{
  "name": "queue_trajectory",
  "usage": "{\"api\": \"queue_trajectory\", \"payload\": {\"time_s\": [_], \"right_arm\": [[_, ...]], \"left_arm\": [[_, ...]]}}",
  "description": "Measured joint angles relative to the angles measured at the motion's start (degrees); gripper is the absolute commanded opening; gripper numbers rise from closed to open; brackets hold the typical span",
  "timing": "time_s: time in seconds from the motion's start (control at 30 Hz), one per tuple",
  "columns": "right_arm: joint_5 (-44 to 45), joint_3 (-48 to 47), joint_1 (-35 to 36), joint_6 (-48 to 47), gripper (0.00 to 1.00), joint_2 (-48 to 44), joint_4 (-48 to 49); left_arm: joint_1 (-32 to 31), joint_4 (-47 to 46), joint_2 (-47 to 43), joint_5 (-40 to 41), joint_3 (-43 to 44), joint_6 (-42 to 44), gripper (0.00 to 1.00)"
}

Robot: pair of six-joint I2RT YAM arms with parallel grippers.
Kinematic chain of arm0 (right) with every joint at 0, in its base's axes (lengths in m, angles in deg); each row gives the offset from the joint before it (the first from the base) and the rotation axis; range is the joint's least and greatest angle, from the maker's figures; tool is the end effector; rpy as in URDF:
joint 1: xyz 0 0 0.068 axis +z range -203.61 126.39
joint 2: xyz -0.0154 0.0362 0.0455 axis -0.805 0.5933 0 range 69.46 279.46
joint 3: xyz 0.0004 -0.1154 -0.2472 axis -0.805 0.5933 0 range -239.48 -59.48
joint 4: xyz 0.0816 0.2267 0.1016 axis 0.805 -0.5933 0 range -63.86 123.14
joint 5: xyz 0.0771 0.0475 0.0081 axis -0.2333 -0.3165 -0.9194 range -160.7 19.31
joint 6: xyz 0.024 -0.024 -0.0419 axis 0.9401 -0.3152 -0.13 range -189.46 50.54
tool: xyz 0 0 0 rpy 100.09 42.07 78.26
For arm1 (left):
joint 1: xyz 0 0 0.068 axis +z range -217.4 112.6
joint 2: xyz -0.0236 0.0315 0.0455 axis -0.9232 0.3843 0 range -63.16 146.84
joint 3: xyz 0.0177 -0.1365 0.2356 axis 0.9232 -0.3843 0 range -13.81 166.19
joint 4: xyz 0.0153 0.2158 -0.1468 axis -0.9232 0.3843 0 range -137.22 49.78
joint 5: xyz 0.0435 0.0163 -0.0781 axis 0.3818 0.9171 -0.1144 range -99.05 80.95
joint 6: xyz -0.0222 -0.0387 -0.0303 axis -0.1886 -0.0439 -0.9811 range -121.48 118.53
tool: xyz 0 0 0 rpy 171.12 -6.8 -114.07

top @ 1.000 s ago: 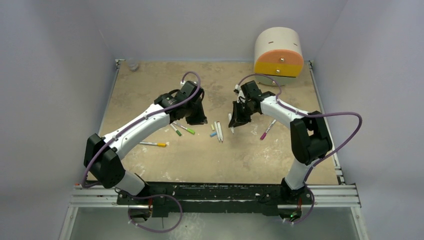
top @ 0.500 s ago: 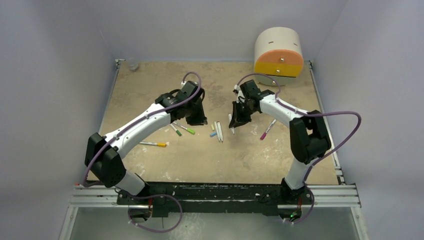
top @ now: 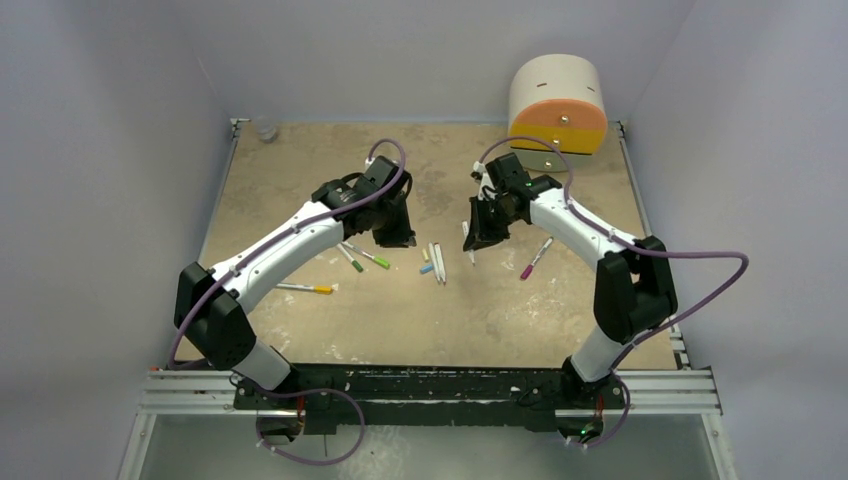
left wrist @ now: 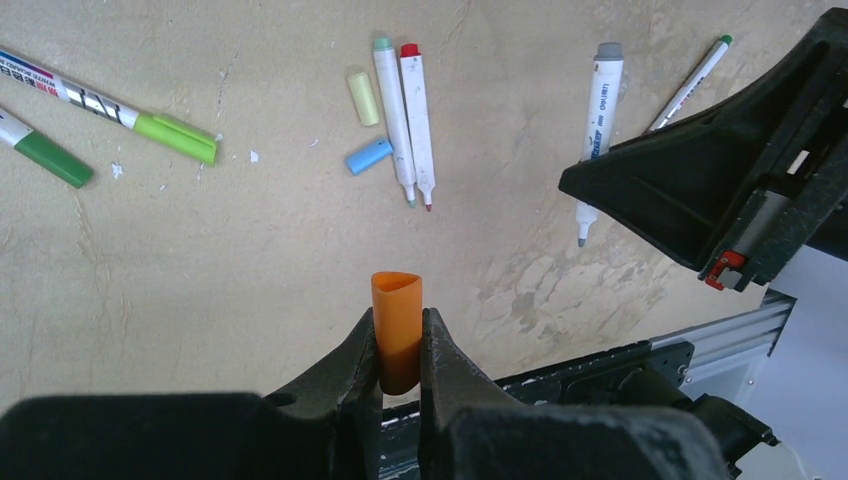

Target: Open the pen caps

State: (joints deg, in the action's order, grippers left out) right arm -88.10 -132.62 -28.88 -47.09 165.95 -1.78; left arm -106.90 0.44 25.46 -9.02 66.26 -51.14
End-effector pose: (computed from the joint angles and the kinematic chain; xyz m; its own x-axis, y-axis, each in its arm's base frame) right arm 0.3183 0.1584 0.2420 -0.9207 -0.0241 -0.3896 -0.2072 0.8760 0.4355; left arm 0.2514 -0.2072 0.3093 -0.8998 -0.2461 -0.3603 -0.0772 0.9026 -0.4236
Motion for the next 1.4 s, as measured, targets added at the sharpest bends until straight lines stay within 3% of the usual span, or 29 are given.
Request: {"api": "queue_trajectory", "payload": {"time_s": [0.3,0.83,1.4], "right_arm": [[3.30,1.22,0.00,0.13,0.00,-0.74,3.69],[4.44,4.50,3.41,1.22,0.00,6.32,9.29],[4.42,2.69,6.58,1.64,0.15,11.37,9.99]], "left_arm": [[0.00,0.76,-0.02,0.68,0.11,-0.02,0.00],[0.00,-3.98,-2.23,1.31,-5.64,-1.68,0.00],[0.00,-4.98,-2.40,1.31,-5.95,-1.84,0.00]]}}
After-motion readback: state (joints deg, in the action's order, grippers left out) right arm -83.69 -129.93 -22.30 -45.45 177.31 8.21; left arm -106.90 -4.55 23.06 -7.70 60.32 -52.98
